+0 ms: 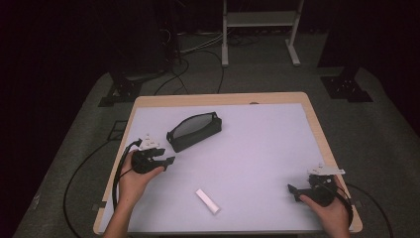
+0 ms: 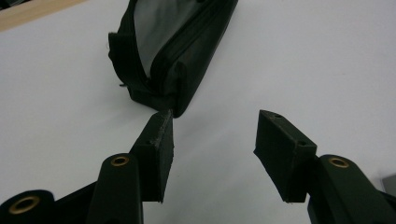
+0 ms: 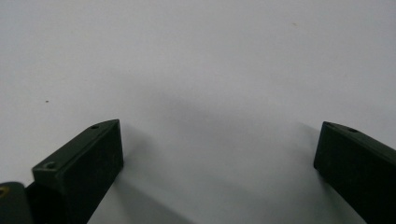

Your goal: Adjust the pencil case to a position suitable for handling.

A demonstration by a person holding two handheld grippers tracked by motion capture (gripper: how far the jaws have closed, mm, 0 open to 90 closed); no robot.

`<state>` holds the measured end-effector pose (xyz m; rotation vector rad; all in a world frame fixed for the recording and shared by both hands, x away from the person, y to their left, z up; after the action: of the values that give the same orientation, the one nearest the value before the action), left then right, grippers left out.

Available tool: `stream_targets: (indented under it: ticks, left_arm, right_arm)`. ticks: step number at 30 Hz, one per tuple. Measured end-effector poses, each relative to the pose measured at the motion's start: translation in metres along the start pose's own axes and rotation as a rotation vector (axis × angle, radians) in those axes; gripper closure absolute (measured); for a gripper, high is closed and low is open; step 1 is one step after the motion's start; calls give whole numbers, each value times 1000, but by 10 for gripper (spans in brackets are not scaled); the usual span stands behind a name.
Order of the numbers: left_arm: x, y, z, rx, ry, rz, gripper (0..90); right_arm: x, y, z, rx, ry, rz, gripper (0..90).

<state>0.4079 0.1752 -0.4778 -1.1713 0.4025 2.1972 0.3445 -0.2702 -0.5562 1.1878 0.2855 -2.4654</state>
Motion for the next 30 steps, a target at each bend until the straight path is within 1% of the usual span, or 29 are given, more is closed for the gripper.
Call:
stream_targets:
  ticks: [8,11,13,15,16,17,18,20,22,24,25,26,27,30]
  left_arm:
    - [-14,-3,-2,3,10,-12,483]
    - [-21,-6,-3,5,18,-16,500]
    - [-23,-7,-3,4,17,-17,504]
    - [-28,-10,-6,4,22,-15,506]
    - [-28,-10,-6,4,22,-15,506]
    - [-33,-13,-8,5,23,-17,506]
    - [-33,-13,-8,5,23,-17,506]
    - [-41,-15,-10,6,36,-17,505]
    - [-46,-18,-13,4,39,-22,506]
    - [-48,-19,-13,2,41,-21,506]
    - [-54,-22,-15,2,53,-19,508]
    - [-54,-22,-15,2,53,-19,509]
    - [-59,-26,-17,1,59,-24,510]
    - [-64,-29,-19,0,65,-26,517]
  right_arm:
    - [0,0,0,0,-2,-2,7]
    - [0,0,0,0,-1,-3,6]
    - [0,0,0,0,-1,-2,6]
    - [0,0,0,0,-1,-3,6]
    - [0,0,0,-1,-1,-3,6]
    - [0,0,0,0,-1,-2,6]
    - [0,0,0,0,-1,-2,6]
    - [0,0,0,0,-1,-3,6]
    - [0,0,0,0,-1,-3,6]
    - [0,0,0,0,-1,-3,6]
    - [0,0,0,0,-1,-3,7]
    - [0,0,0,0,-1,-3,6]
    - [0,0,0,0,-1,-3,6]
    - [0,0,0,0,-1,-3,6]
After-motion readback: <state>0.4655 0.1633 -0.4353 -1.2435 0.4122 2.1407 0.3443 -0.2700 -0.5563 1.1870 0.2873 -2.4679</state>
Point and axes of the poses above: each handheld gripper's, and its own axes: z roughly backward along the jaws, x roughly out of its underside, y roughly to its right, the point moved 10 cm from there along -z, roughly forward along the jaws, and after that the axes turned 6 degrees about y, right-handed, at the moved point
